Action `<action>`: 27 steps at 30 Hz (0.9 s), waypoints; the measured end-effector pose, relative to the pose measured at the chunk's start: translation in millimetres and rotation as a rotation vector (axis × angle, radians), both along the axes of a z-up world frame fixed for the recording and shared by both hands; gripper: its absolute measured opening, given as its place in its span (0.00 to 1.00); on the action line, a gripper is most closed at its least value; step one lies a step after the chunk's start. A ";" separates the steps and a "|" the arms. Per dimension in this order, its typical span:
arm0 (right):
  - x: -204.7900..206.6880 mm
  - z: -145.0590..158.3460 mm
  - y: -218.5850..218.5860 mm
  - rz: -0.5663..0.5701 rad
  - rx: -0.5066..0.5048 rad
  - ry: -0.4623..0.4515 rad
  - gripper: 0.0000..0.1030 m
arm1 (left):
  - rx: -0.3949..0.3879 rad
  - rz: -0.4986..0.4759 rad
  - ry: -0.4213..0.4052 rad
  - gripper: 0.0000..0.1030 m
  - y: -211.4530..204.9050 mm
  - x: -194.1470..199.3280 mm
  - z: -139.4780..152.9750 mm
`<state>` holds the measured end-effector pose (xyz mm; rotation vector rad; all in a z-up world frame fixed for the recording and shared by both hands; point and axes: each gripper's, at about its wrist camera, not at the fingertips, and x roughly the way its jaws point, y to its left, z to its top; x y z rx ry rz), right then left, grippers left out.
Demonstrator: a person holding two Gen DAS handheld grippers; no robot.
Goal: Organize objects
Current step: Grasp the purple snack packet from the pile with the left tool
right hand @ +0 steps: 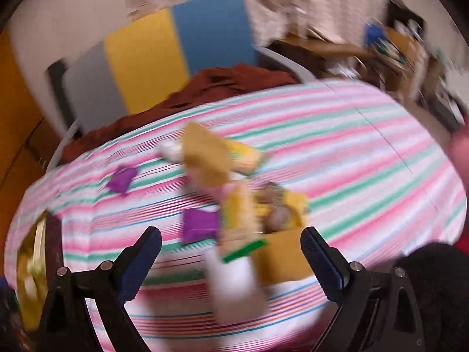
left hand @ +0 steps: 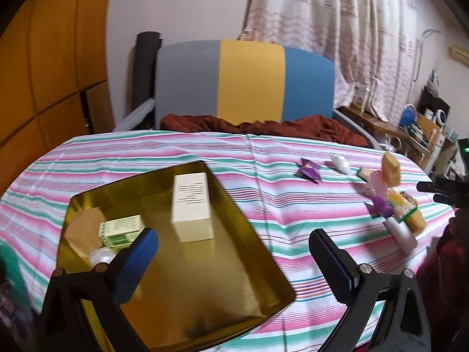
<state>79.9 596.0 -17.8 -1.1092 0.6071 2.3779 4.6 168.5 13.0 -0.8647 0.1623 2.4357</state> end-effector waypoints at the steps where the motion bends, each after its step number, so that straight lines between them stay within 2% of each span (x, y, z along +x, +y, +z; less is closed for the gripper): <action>1: 4.2 -3.0 10.2 -0.032 -0.027 0.006 0.95 | -0.004 -0.012 0.001 1.00 5.0 0.4 0.7; 7: 26.9 -27.1 51.6 -0.193 -0.248 0.101 0.95 | -0.026 -0.107 0.013 1.00 40.8 4.7 4.6; 10: 34.3 -24.1 55.1 -0.219 -0.254 0.161 0.95 | -0.038 -0.161 0.003 1.00 62.6 4.1 2.3; 16: 37.5 -23.0 55.6 -0.216 -0.277 0.205 0.95 | -0.077 -0.288 -0.035 1.00 126.8 -1.4 -11.2; 20: 38.9 -24.2 56.1 -0.210 -0.291 0.215 0.95 | -0.115 -0.434 -0.065 1.00 179.1 1.0 -21.9; 27: 36.9 -27.2 57.4 -0.196 -0.318 0.227 0.95 | -0.180 -0.666 -0.062 1.00 264.9 9.9 -39.2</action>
